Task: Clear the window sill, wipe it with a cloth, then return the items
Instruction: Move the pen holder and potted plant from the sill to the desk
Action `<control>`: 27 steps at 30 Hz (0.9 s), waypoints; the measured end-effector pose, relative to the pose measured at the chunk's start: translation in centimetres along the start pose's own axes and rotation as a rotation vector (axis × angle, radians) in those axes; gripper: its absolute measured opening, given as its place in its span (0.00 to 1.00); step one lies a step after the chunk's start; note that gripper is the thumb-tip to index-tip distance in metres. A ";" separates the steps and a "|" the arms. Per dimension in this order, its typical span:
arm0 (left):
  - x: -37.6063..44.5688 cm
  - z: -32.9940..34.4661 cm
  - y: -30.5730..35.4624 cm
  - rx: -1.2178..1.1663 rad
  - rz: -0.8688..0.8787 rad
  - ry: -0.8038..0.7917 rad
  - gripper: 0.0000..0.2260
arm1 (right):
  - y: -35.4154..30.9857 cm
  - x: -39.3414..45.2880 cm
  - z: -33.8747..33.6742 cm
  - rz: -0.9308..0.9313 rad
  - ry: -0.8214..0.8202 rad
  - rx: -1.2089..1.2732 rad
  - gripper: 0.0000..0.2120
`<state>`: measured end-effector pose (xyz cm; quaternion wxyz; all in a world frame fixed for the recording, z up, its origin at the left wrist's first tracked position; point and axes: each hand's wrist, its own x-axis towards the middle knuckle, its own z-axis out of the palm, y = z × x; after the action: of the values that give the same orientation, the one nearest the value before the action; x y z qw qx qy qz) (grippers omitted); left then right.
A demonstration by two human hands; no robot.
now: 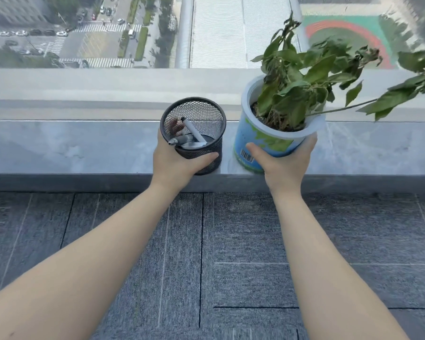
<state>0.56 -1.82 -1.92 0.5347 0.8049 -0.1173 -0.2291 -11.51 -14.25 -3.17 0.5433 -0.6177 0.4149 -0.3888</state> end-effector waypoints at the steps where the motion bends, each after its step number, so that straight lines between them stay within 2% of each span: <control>1: -0.4 -0.2 0.3 -0.008 -0.006 0.005 0.37 | -0.3 -0.4 0.2 0.002 -0.003 0.007 0.46; 7: -2.8 -2.8 3.3 -0.023 -0.003 0.018 0.39 | -4.1 -2.3 0.3 0.008 -0.046 0.044 0.42; 10: -4.6 -5.1 6.9 -0.012 0.002 0.036 0.39 | -8.5 -3.3 -0.2 -0.012 -0.062 0.053 0.40; 15: -8.3 -9.5 15.4 -0.025 0.020 0.047 0.35 | -18.5 -4.7 -1.0 -0.052 -0.100 0.091 0.40; 22: -13.3 -17.3 28.5 -0.078 0.042 0.113 0.39 | -34.5 -6.2 -1.0 -0.058 -0.159 0.101 0.42; 27: -17.1 -22.9 35.6 -0.063 0.053 0.224 0.29 | -44.2 -7.7 -0.6 -0.109 -0.269 0.129 0.41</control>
<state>-0.97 9.80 42.23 0.5754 0.8048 -0.0709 -0.1272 -10.79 -4.39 40.57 0.6105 -0.6497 0.2783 -0.3574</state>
